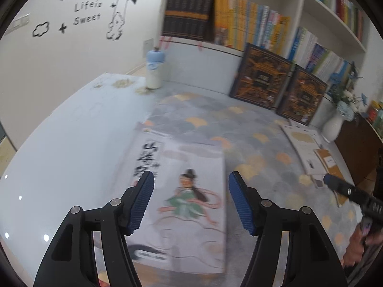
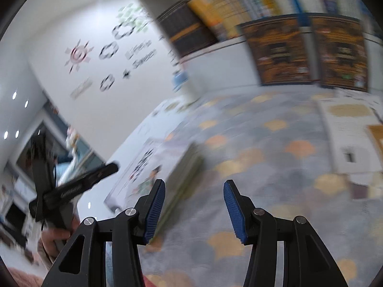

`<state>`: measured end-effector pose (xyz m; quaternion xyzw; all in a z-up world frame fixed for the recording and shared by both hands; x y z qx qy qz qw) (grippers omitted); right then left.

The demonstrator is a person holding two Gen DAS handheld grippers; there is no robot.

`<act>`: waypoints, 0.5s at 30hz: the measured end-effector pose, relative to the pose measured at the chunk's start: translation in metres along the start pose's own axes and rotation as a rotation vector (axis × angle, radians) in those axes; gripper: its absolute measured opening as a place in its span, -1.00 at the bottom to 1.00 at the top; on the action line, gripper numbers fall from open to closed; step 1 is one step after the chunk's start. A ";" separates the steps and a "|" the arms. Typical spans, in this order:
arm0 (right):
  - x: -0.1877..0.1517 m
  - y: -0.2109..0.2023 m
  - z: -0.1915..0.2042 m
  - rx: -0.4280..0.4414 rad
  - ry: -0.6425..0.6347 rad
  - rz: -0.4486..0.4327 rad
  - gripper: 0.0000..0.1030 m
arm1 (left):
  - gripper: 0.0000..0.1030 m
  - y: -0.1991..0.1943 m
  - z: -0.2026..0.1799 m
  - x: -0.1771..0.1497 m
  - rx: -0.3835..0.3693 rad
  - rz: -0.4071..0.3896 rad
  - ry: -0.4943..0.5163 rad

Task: Organize books
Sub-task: 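Move both grippers to the orange-brown book in the pile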

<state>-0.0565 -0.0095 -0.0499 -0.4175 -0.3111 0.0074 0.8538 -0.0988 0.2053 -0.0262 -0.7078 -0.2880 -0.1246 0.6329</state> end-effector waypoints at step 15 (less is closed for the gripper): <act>0.005 -0.166 -0.226 -0.284 0.294 -0.189 0.02 | 0.22 0.014 -0.200 0.065 -0.254 -0.023 0.214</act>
Point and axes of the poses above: each gripper's, at about its wrist camera, not at the fingertips, and y roughly the way its jaws point, z to its left, x to its top, the point moved 8 cm from there along y, roughly the way its jaws point, and after that the axes turned 14 degrees about z, right-handed, at the moved point
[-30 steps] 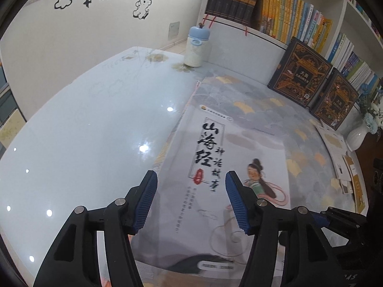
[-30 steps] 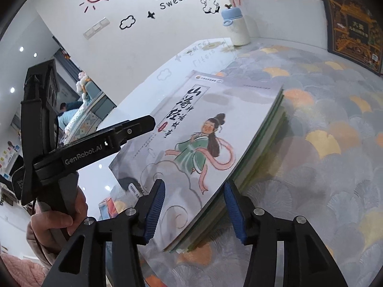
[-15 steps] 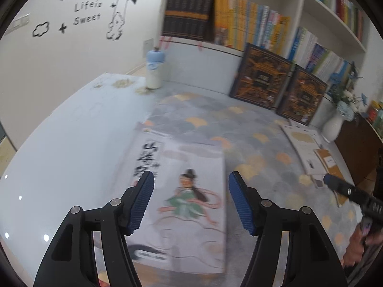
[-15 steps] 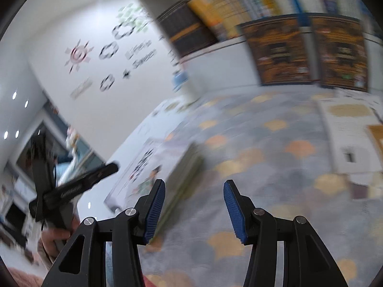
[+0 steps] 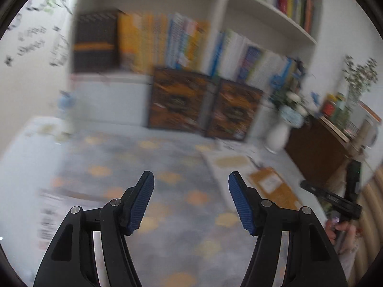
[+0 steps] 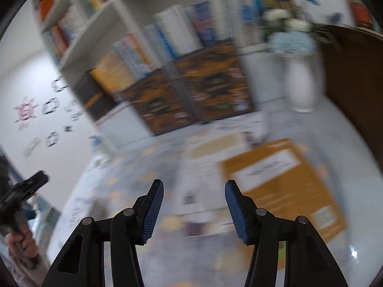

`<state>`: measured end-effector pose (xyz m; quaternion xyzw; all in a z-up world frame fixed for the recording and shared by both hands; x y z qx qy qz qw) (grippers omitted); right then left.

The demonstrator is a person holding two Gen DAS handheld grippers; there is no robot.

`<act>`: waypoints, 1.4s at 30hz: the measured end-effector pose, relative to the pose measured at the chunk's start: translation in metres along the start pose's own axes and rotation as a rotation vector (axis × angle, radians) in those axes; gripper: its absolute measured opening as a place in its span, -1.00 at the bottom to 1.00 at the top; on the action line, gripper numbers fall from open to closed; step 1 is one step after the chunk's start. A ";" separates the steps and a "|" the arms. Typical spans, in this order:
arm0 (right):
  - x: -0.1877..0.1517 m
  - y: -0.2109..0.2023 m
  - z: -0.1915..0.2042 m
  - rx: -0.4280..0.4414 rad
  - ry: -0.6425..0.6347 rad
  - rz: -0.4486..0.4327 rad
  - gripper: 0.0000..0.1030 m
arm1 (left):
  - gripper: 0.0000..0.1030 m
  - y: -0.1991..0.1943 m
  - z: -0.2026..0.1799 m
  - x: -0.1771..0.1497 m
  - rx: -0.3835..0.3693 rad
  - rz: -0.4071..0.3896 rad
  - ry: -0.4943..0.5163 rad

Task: Organize books
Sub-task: 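Move both grippers to the orange-brown book in the pile, then close both grippers on the edge of the orange-brown book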

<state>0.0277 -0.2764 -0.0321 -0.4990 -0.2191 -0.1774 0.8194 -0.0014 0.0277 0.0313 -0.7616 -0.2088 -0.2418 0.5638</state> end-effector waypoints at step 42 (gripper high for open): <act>-0.066 0.083 -0.007 -0.445 -0.193 0.131 -1.00 | 0.22 0.156 -0.028 -0.089 -0.201 0.437 -0.056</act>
Point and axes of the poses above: each gripper's, at about its wrist camera, not at the fingertips, and y roughly the way its jaws point, z to its left, x to its top, the point moved 8 cm from there along y, roughly the way its jaws point, and after that the axes turned 14 degrees about z, right-handed, at the moved point
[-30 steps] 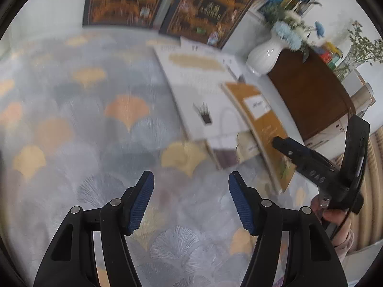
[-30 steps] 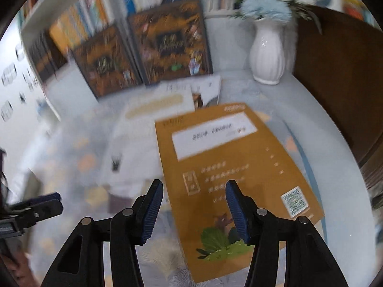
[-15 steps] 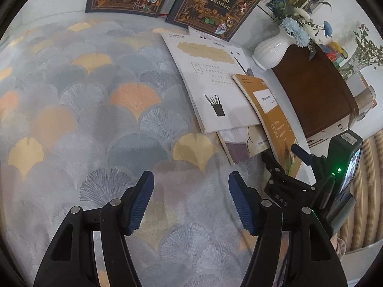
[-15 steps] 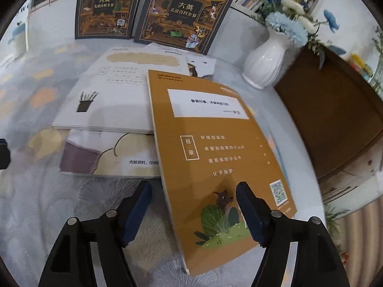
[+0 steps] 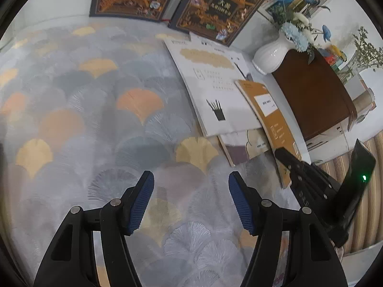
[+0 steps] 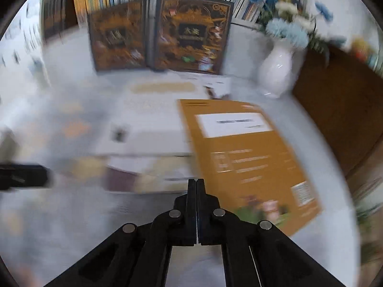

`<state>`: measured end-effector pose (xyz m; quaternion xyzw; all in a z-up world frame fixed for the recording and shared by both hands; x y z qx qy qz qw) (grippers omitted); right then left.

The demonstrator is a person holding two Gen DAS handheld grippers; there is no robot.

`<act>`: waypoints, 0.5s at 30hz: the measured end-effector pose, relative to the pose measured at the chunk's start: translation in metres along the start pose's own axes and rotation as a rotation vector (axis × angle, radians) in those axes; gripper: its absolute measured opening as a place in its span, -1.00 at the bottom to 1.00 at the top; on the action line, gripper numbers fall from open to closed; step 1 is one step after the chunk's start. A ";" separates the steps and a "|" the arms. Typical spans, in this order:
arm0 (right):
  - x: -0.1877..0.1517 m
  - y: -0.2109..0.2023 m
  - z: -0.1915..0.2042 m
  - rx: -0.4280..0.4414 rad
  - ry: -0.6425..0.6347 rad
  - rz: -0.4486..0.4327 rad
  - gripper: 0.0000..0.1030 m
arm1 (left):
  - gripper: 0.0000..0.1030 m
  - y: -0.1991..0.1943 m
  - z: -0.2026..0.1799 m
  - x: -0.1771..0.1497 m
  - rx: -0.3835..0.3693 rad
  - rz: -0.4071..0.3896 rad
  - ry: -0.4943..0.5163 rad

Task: Organize books
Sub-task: 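Close both grippers on the edge of the orange-brown book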

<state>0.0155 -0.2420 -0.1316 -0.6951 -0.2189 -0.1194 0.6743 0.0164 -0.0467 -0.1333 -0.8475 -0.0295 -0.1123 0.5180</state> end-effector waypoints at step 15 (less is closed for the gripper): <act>0.059 0.029 -0.118 0.255 0.199 0.028 0.18 | 0.22 0.004 -0.067 0.018 -0.021 -0.136 0.098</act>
Point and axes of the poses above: each gripper's, at about its wrist camera, not at the fingertips, and y roughly the way its jaws point, z to its left, x to its top, the point moved 8 cm from there along y, roughly the way its jaws point, and after that the axes turned 14 degrees about z, right-handed, at the moved point
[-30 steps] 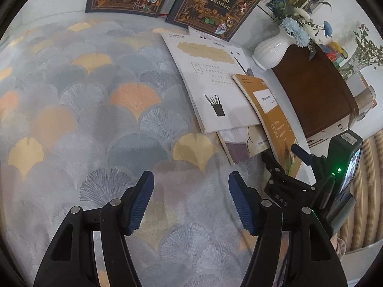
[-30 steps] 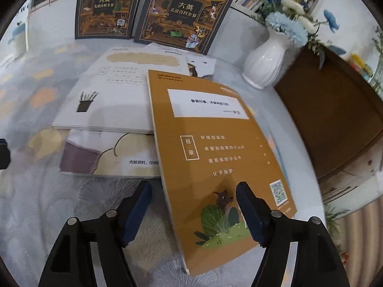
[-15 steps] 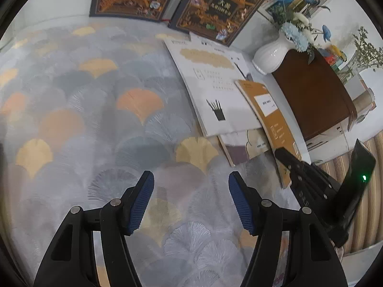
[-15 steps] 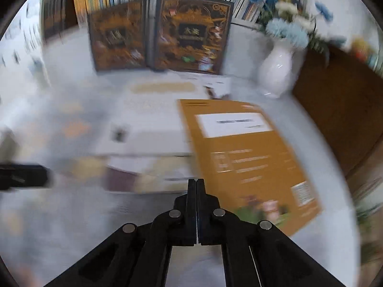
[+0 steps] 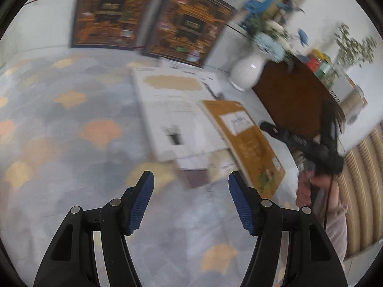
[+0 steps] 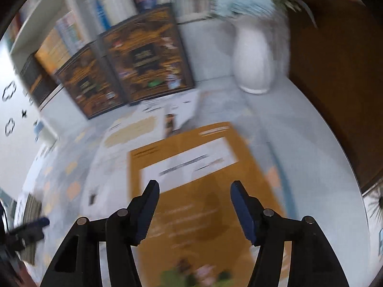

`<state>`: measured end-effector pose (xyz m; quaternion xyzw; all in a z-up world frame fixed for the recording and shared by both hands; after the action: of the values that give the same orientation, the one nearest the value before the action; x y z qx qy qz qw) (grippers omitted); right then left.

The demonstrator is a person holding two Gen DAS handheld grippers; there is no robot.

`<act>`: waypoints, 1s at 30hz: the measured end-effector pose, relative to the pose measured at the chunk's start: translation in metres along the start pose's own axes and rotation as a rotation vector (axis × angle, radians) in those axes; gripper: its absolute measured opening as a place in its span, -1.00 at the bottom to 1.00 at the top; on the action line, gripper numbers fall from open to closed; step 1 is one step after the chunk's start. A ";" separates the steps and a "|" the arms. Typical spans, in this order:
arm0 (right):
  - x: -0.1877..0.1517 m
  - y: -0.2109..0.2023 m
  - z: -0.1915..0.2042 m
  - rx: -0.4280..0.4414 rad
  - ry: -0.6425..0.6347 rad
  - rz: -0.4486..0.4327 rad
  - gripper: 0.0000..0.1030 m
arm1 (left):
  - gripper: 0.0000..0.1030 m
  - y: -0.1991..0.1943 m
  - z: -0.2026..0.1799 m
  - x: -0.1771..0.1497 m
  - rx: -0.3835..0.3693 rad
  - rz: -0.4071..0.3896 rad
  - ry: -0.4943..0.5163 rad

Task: Organize books
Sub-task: 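Close both grippers on the edge of the orange-brown book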

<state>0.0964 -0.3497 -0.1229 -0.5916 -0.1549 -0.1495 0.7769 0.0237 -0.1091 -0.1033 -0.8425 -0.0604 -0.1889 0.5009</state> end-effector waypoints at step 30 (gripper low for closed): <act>0.007 0.035 -0.057 0.186 0.076 0.131 0.06 | 0.22 0.042 -0.021 -0.013 -0.039 0.128 0.096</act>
<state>0.1209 -0.3958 -0.1646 -0.5197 -0.0995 -0.1059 0.8419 0.0186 -0.1472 -0.1335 -0.8440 0.0215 -0.1977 0.4980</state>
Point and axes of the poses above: each gripper's, at about its wrist camera, not at the fingertips, and y roughly the way its jaws point, z to its left, x to its top, the point moved 8 cm from there along y, roughly the way its jaws point, and after that the axes turned 14 degrees about z, right-handed, at the moved point
